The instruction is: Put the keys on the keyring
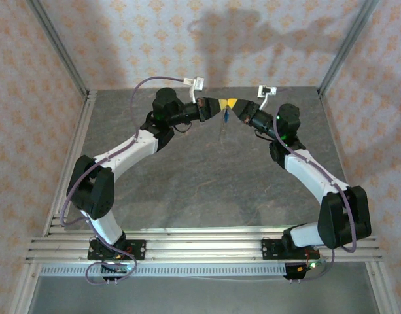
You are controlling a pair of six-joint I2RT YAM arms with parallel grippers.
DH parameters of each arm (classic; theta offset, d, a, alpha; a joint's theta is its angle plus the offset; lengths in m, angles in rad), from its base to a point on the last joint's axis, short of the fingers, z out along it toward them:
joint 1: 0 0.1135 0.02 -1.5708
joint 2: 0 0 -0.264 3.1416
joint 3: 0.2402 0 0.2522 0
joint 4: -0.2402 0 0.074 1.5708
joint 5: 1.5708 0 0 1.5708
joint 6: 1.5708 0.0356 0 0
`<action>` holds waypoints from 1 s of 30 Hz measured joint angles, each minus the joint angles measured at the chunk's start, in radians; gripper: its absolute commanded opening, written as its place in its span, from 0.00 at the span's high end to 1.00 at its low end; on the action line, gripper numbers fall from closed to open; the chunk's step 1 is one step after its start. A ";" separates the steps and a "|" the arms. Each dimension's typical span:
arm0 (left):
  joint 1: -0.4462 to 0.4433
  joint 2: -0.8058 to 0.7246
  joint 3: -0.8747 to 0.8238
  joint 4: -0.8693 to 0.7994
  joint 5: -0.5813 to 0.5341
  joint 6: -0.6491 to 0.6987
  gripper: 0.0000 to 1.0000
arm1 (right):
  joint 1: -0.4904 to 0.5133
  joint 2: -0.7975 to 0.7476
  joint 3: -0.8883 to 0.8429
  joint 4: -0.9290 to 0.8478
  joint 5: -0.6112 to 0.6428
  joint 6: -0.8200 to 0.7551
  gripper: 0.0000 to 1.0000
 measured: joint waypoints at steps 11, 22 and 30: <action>-0.024 -0.006 -0.047 0.086 -0.010 -0.040 1.00 | -0.048 -0.204 -0.080 -0.145 0.116 -0.077 0.68; -0.024 -0.025 -0.082 0.223 -0.078 -0.137 1.00 | 0.028 -0.345 -0.220 -0.288 0.192 -0.183 0.55; -0.024 -0.024 -0.093 0.283 -0.108 -0.196 1.00 | 0.074 -0.366 -0.219 -0.306 0.240 -0.230 0.55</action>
